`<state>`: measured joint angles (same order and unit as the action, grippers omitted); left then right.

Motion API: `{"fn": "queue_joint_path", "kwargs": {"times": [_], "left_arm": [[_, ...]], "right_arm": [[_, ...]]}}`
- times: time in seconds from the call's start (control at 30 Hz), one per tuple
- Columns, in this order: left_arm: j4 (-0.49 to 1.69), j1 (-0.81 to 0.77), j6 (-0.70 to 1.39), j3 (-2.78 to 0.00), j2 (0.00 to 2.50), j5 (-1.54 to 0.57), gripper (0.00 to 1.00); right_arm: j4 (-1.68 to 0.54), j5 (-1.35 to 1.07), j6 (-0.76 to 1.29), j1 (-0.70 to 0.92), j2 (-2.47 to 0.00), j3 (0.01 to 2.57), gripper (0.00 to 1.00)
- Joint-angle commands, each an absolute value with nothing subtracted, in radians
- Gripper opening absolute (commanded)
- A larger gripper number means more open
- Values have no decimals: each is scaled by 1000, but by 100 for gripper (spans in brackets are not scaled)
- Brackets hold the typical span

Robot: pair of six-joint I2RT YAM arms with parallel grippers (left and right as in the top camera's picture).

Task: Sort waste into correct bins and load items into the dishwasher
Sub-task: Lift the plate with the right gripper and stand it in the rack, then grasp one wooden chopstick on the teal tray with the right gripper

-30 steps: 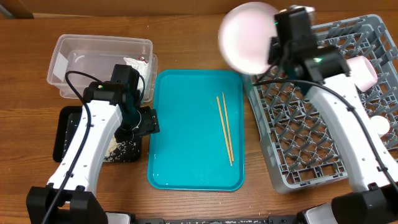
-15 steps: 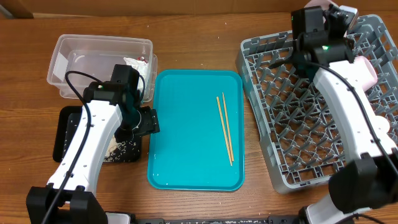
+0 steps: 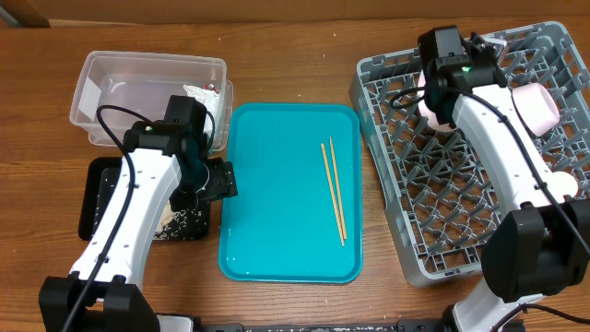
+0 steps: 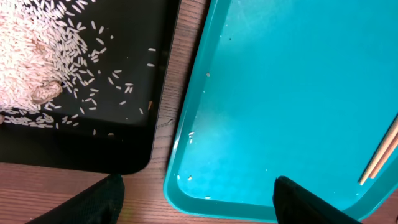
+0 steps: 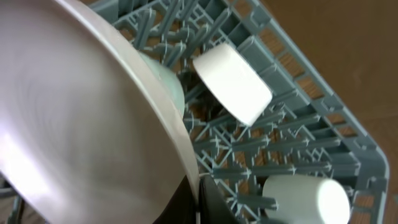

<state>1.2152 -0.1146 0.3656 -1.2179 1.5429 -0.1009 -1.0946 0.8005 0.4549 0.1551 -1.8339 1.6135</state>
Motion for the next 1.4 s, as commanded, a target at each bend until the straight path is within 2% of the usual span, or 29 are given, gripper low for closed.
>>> {"fn": "queue_joint_path", "kwargs": {"times": [0.0, 0.17, 0.27, 0.5, 0.63, 1.03, 1.37], "left_arm": [[1215, -118, 362, -1213, 1536, -94, 78], [1214, -118, 362, -1213, 1536, -93, 79], [1214, -118, 362, -1213, 1536, -94, 79], [1203, -118, 362, -1213, 1536, -94, 79], [1201, -118, 362, -1213, 1536, -94, 79], [1200, -120, 362, -1213, 1536, -94, 81], [1199, -120, 362, -1213, 1536, -94, 82]], "right_arm": [[-1127, 716, 476, 158, -1834, 1610, 28], [-1171, 669, 476, 158, -1787, 1639, 38], [-1172, 569, 476, 158, -1720, 1663, 39], [-1161, -7, 366, 159, -1601, 1671, 40], [-1168, -206, 279, 197, -1614, 1648, 41], [-1092, -211, 262, 485, -1789, 1483, 41], [-953, -211, 261, 569, -1976, 1413, 40]]}}
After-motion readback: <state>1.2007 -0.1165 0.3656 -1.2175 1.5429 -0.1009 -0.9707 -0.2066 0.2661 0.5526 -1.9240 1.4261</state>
